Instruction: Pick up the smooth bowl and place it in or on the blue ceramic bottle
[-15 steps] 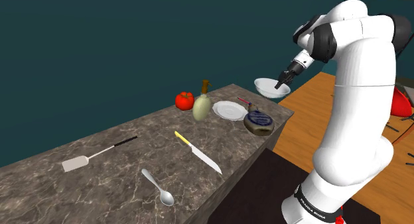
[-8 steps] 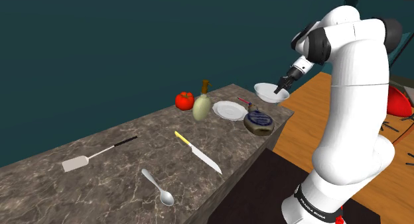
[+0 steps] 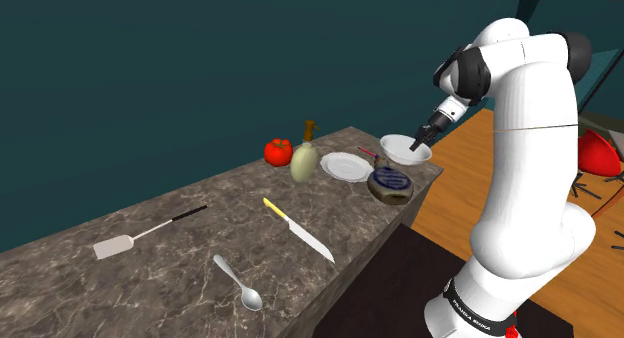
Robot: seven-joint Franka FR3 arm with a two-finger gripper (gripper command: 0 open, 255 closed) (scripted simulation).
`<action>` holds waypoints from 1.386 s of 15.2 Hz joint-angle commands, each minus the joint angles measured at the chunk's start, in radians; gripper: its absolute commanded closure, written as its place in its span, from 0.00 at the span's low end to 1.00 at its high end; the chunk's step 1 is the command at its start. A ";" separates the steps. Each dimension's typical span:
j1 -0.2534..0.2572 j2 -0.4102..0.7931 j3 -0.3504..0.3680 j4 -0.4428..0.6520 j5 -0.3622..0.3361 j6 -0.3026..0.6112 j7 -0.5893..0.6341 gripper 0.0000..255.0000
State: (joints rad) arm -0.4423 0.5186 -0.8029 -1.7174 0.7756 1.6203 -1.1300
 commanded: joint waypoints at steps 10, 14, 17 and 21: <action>0.000 0.004 0.003 -0.002 0.004 0.005 -0.002 0.00; -0.014 0.004 -0.002 0.027 -0.004 -0.023 0.003 0.00; -0.058 0.009 -0.011 0.116 -0.018 -0.105 0.018 0.00; -0.058 0.009 -0.011 0.116 -0.018 -0.105 0.018 0.00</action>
State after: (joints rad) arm -0.4986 0.5264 -0.8143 -1.6047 0.7572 1.5180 -1.1125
